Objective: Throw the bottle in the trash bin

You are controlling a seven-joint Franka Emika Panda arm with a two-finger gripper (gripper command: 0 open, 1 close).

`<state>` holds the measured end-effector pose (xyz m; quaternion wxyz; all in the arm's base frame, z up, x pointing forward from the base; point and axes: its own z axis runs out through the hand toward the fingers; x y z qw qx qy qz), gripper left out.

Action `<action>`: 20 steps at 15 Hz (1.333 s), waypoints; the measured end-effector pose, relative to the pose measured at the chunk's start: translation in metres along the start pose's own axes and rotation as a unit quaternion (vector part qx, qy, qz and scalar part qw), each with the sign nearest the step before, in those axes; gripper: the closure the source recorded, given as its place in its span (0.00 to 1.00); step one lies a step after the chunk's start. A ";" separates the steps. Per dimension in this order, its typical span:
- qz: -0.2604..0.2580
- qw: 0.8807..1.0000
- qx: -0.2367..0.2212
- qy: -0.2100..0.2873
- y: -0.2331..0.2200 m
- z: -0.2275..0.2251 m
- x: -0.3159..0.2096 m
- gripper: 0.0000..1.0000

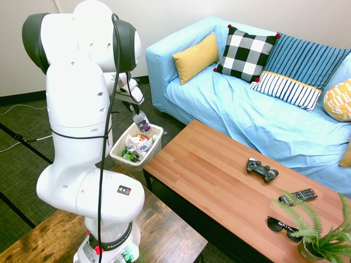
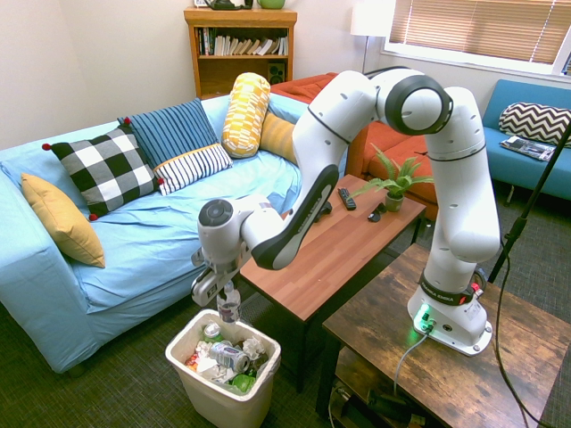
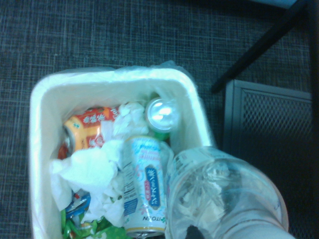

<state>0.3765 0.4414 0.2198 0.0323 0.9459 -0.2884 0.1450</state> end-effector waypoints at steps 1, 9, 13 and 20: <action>-0.008 1.000 -0.007 0.002 -0.003 0.013 -0.012 0.00; -0.039 0.998 -0.036 0.036 -0.006 0.071 -0.032 0.00; -0.034 0.998 -0.028 0.041 -0.013 0.066 -0.028 0.00; -0.020 0.999 -0.023 0.045 -0.017 0.059 -0.015 0.00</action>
